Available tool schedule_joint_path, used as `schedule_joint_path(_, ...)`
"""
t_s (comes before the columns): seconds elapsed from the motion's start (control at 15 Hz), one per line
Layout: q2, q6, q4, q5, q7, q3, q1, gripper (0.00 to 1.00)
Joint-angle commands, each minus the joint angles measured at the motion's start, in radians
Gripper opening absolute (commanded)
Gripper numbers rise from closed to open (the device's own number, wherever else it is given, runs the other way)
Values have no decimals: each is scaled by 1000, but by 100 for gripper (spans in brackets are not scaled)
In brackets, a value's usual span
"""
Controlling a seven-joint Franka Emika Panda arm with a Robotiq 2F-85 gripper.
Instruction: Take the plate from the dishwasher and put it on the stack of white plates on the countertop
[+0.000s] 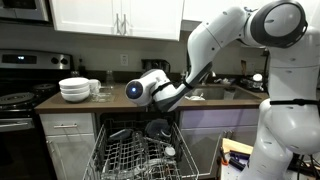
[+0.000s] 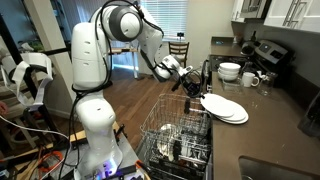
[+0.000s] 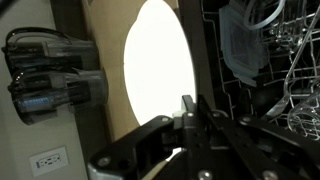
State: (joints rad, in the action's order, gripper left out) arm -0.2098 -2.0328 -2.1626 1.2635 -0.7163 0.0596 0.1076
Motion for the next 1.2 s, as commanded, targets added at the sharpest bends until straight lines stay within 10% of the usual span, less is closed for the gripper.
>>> schedule_joint_path(0.0,-18,-12,25,12,24,-8,-21,1)
schedule_joint_path(1.13,-42,-149,84,22,105,-54,-73,3)
